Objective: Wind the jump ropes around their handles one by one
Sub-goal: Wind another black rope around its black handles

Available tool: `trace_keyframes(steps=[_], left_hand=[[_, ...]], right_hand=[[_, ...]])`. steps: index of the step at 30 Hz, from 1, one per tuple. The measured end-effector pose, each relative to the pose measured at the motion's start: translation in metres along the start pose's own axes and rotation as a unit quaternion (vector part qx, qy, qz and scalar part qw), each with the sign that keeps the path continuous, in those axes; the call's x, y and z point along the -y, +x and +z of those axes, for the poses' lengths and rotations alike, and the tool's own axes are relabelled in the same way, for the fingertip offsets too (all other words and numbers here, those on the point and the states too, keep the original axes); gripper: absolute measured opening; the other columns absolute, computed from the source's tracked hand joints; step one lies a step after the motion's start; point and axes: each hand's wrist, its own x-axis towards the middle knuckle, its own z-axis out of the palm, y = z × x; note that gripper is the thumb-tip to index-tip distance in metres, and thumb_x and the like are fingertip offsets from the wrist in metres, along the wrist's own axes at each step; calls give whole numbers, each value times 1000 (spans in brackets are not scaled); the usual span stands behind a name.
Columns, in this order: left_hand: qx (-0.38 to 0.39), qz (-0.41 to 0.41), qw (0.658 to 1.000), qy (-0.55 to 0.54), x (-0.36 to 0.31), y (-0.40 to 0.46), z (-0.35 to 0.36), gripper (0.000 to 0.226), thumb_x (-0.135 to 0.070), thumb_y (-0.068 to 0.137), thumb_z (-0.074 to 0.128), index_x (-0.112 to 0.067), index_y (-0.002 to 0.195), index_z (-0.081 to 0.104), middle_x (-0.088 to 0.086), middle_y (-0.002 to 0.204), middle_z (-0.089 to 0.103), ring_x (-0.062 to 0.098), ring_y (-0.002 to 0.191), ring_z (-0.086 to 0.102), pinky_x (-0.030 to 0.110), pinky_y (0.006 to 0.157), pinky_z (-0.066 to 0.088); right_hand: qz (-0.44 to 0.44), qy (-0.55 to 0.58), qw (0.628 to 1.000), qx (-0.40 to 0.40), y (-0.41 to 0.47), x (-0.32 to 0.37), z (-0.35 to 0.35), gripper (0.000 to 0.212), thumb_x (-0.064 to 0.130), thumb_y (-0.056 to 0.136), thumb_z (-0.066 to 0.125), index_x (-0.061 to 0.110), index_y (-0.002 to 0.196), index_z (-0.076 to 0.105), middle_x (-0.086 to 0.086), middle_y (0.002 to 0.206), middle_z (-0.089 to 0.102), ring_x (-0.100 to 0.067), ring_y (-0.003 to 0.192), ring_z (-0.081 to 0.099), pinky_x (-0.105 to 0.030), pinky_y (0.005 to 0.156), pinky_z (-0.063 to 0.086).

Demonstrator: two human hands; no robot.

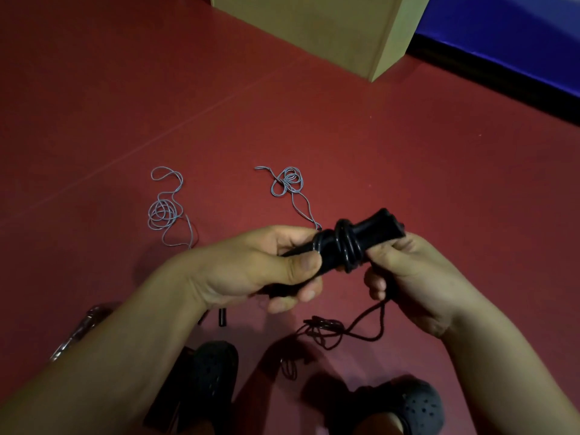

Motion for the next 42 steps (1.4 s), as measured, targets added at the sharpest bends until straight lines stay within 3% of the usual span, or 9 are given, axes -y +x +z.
trace_keyframes(steps=[3,5,10,17,24,28,33,38,42], left_hand=[[-9,22,992,-124,-3,3,5,40,-33,85,60,-4,113,58,-3,68,57,3,43,43,15,48,36],[-51,30,984,-166,-5,5,5,27,-32,87,56,-11,104,59,-1,66,54,5,41,39,17,48,34],[-129,32,974,-183,-8,8,3,28,-33,89,54,-12,106,61,-3,64,54,5,40,38,19,49,34],[-262,-16,942,-209,-10,12,-2,31,-39,87,55,-15,103,66,-6,63,53,5,41,37,18,48,34],[-364,-81,916,-150,-7,14,-6,22,-31,101,52,-17,101,69,-6,61,57,5,41,43,18,45,37],[-393,-86,912,-82,-4,15,-7,18,-29,101,54,-19,102,69,-5,62,59,6,41,47,19,45,39],[-405,-78,911,0,-1,15,-6,14,-26,99,56,-21,95,68,-5,64,61,8,41,49,19,45,39],[-406,-67,911,37,4,15,-6,13,-23,99,57,-19,95,69,-3,63,61,7,39,48,14,42,40],[-408,-67,908,62,9,17,-6,14,-22,99,58,-19,91,69,-2,63,61,6,38,48,14,43,42]], right_hand=[[16,-13,1000,-21,1,1,-1,43,49,77,67,8,86,67,-7,74,59,-12,46,39,-25,46,31],[19,21,999,-38,2,3,0,47,51,79,56,5,91,62,-6,71,57,-11,47,36,-26,48,30],[52,113,989,-77,5,2,-5,23,33,98,49,10,96,52,-4,65,52,-8,43,32,-22,44,30],[38,-120,982,-142,10,-17,-3,10,13,97,56,10,92,64,-3,55,51,-13,40,33,-21,40,24],[7,-184,983,3,2,-14,7,34,42,91,58,12,94,72,7,57,42,-8,49,31,-20,46,27],[-44,-239,970,18,0,-10,13,32,34,90,64,5,78,63,12,54,36,-3,49,30,-14,48,28],[-70,-282,956,-37,1,-11,12,50,46,90,58,2,69,48,-3,60,40,-11,54,32,-22,49,27],[-59,-316,936,-146,6,-16,5,29,39,94,58,19,76,69,9,53,42,-9,52,38,-28,54,33],[-50,-292,943,-149,6,-14,4,28,37,91,63,15,74,62,11,51,39,-6,46,33,-26,50,29]])
